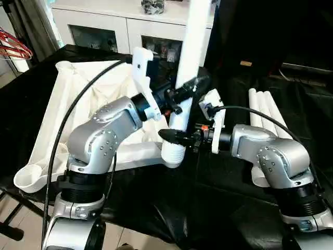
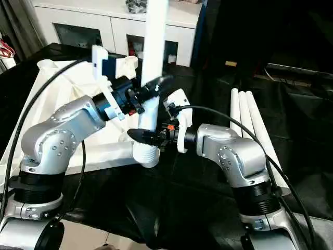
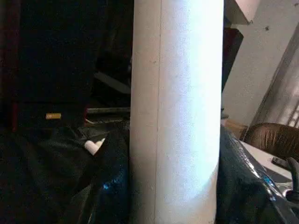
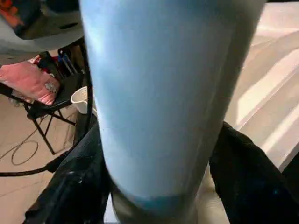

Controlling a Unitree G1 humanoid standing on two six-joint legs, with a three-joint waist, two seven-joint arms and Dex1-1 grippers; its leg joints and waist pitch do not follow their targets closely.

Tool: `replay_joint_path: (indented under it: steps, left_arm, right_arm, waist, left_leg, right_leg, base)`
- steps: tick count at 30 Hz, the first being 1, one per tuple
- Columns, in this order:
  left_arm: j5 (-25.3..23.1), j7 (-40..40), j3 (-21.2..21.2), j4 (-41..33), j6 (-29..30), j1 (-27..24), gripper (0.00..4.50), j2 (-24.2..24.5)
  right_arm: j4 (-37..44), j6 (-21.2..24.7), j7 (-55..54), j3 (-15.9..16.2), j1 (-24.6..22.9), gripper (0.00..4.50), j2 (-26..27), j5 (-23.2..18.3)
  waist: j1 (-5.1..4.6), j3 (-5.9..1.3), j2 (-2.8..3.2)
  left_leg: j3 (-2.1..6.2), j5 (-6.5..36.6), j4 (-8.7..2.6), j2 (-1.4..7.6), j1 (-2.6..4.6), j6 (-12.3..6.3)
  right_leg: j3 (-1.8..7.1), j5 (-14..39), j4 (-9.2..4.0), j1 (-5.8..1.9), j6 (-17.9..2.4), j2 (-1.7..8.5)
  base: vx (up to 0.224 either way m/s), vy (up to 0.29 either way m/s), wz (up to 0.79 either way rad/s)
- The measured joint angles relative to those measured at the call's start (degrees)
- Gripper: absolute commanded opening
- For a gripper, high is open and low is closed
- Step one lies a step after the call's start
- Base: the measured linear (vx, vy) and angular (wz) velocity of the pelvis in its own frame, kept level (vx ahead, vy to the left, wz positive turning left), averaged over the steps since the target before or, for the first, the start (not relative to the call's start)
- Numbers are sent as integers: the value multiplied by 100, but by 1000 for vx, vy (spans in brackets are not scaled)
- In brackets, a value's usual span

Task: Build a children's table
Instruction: Pick table leg

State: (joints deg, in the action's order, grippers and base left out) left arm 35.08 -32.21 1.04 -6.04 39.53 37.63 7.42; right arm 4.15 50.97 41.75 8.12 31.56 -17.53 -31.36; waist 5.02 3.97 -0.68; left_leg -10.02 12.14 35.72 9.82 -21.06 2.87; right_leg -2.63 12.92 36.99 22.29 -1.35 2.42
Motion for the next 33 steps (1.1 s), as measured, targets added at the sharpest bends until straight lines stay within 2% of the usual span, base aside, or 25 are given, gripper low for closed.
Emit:
replay_joint_path:
  steps: [2, 3, 8, 9, 17, 18, 22, 23, 28, 33]
  left_arm:
    - [0, -6, 17, 0, 0, 0, 183, 8]
    - [0, -6, 23, 0, 0, 0, 183, 13]
    - [-2, -8, 16, 0, -1, 0, 183, 21]
    - [-2, -8, 16, 0, -1, 0, 183, 22]
    - [-3, -8, 16, 2, -1, 0, 183, 44]
    - [-3, -8, 22, 2, -1, 0, 253, 59]
    - [-2, -71, 50, 1, -1, -15, 260, 87]
    - [-1, -71, 50, 1, -1, -21, 289, 83]
    - [-31, 39, -31, -13, -315, -65, 294, -36]
    - [-181, 340, -416, -18, -746, 188, 294, 25]
  right_arm:
    - [0, 19, 0, 11, 0, 304, 0, -1]
    - [0, 20, 0, 14, 0, 276, 0, 0]
    - [0, 26, 12, 26, -1, 257, 27, -43]
    - [0, 28, 12, 26, -1, 233, 32, -43]
    - [10, 37, 15, 45, -1, 191, 55, -53]
    - [10, 37, 14, 47, -2, 191, 55, -53]
    - [9, 24, -2, 57, -12, 190, 54, -23]
    - [13, 16, -4, 60, -23, 190, 54, -22]
    - [2, -16, -176, 56, -90, 190, 65, 57]
    - [-251, -231, -439, -38, -37, 190, 297, 189]
  waist:
    - [1, 0, 0]
    - [1, 0, 0]
    - [1, 0, 0]
    - [1, 0, 0]
    - [1, 0, 0]
    - [1, 0, 0]
    - [2, 0, 0]
    - [1, 0, -2]
    - [3, 0, -47]
    - [-4, 4, -73]
  left_leg:
    - [0, -1, 0, 0, 0, -1]
    - [0, -1, 0, 0, 0, -1]
    - [0, -1, 0, 0, 0, -2]
    - [0, -1, 0, 0, 0, -1]
    - [0, -1, 0, 0, 0, -1]
    - [0, -1, 0, 0, 0, -1]
    - [0, -2, 0, 0, 0, -1]
    - [0, -2, 0, 0, 0, -1]
    - [0, -4, 0, 2, 0, 0]
    - [0, -6, 0, 1, 2, 5]
  right_leg:
    - [0, 0, 0, 0, 0, 0]
    - [0, 0, 0, 0, 0, 0]
    - [0, 0, 0, 0, 0, 0]
    - [0, 0, 0, 0, 0, 0]
    - [0, 0, 0, 0, 0, 0]
    - [0, 0, 0, 0, 0, 0]
    - [0, 0, 0, 0, 0, 0]
    - [0, 0, 0, 0, 0, 0]
    - [-2, 0, 1, 0, 0, -1]
    - [-1, -5, 2, 1, -1, 0]
  base:
    - [0, 0, 0]
    - [0, 0, 0]
    - [0, 0, 0]
    - [0, 0, 0]
    - [0, 0, 0]
    - [0, 0, 0]
    - [0, 0, 0]
    - [0, 0, 0]
    - [0, 0, 0]
    - [0, 0, 0]
